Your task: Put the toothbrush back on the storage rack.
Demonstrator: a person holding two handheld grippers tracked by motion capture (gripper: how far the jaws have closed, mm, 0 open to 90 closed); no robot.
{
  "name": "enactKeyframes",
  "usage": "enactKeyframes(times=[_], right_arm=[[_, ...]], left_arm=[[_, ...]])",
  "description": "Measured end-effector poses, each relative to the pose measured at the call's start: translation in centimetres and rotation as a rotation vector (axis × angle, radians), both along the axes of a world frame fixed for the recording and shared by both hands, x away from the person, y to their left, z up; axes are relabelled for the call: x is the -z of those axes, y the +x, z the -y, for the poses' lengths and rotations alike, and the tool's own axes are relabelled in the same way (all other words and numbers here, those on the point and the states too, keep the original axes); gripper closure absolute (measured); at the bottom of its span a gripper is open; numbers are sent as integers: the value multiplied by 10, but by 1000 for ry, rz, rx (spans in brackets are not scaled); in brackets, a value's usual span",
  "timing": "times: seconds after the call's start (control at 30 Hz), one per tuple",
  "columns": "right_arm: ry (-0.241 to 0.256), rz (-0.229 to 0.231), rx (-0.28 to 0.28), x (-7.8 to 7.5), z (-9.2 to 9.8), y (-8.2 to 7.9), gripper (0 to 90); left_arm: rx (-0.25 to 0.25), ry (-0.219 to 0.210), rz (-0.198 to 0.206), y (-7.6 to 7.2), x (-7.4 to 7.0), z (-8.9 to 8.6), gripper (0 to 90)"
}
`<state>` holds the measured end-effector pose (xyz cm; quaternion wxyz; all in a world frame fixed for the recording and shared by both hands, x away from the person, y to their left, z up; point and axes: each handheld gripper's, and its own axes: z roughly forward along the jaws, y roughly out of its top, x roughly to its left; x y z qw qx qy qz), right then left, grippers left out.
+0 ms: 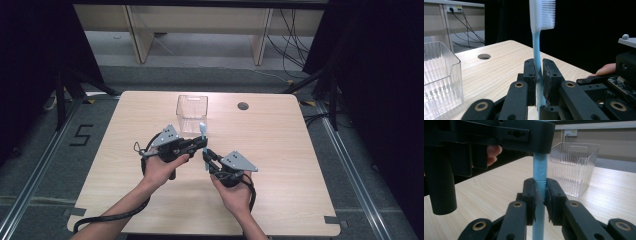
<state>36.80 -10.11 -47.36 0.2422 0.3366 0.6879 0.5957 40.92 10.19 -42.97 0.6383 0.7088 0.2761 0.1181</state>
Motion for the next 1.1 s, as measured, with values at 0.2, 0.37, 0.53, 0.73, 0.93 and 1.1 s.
enactKeyframes(times=[0.2,0.37,0.53,0.73,0.93,1.1], right_arm=[[-16,-18,3,0,-2,-1,730],[-12,-22,-9,2,-1,-1,609],[-11,-47,24,3,3,-6,555],[-31,-55,35,9,17,-6,533],[-40,-87,76,17,38,-7,522],[-8,-114,111,21,54,-9,527]], left_arm=[[10,21,36,-2,-1,1,852],[-7,23,61,-1,-4,-4,853],[-16,15,89,-2,-7,-8,854],[-23,25,118,-1,-9,-14,854],[-41,24,140,2,-12,-22,854],[-59,29,152,8,-12,-29,854]])
